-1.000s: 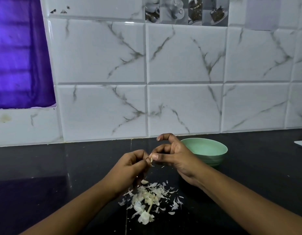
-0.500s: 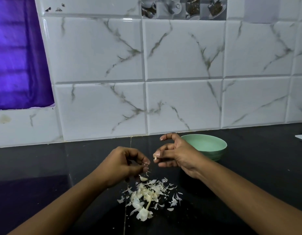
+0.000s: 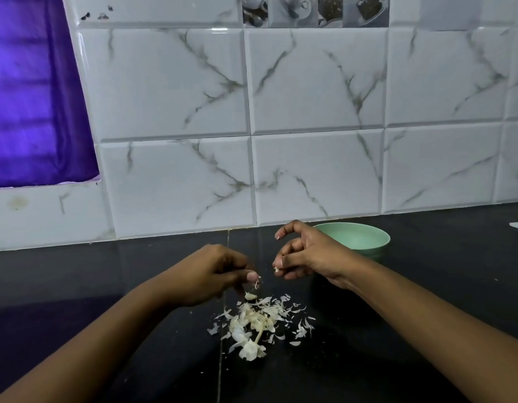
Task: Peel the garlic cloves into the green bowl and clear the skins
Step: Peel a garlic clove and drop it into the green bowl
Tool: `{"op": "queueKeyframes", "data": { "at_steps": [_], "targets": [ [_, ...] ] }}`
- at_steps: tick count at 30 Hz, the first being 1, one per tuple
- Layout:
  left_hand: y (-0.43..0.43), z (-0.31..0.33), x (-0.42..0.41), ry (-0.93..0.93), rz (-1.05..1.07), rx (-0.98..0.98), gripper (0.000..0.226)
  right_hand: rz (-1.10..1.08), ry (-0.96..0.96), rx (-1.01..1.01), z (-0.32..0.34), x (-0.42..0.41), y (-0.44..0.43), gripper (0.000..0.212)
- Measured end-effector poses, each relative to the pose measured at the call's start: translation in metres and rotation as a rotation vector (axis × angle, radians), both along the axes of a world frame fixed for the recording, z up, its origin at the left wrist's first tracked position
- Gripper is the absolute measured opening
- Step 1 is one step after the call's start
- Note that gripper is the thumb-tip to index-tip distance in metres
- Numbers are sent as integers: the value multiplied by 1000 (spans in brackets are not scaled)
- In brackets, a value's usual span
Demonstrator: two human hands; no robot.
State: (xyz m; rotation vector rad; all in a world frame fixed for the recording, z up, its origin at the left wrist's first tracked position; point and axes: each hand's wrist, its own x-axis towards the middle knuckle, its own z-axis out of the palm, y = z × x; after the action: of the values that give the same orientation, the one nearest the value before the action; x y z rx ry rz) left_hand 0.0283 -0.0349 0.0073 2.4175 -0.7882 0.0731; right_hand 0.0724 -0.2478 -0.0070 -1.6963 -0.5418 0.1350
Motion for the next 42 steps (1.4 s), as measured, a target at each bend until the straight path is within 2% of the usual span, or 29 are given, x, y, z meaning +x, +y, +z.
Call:
{"op": "queueKeyframes", "data": {
  "at_steps": [4,13,17,20,22,24,25,27,29,32,34,37,39,42],
  "targets": [
    [5,-5,6,2,-42,77,16,21,0,-51,-3,0,2,41],
    [3,-1,2,-95,18,-106,7,42,1,-84,-6,0,2,40],
    [2,0,-2,-72,57,-25,25,53,0,-93,-7,0,3,40],
    [-1,-1,-4,-79,97,58,48,65,8,-91,-8,0,4,38],
    [0,-2,-1,-103,102,80,43,72,18,-80,-8,1,4,36],
    [2,-3,1,-144,68,117,15,82,32,-66,-8,1,3,35],
    [3,-3,1,-169,48,144,14,84,37,-62,-8,2,3,35],
    [3,-3,0,-195,28,142,34,89,49,-56,-8,3,3,34],
    [1,-4,0,-172,19,71,32,93,55,-50,-9,3,4,34],
    [-2,-3,-3,-97,27,-41,16,86,55,-39,-7,2,3,34],
    [1,-2,-2,-74,40,-34,26,82,57,-37,-6,2,2,34],
    [4,-2,2,-218,34,135,20,81,72,-34,-5,2,2,34],
    [4,-4,3,-235,41,149,18,87,77,-34,-6,1,2,34],
    [1,-6,2,-312,104,102,37,83,72,-27,-6,0,4,35]
  ]
}}
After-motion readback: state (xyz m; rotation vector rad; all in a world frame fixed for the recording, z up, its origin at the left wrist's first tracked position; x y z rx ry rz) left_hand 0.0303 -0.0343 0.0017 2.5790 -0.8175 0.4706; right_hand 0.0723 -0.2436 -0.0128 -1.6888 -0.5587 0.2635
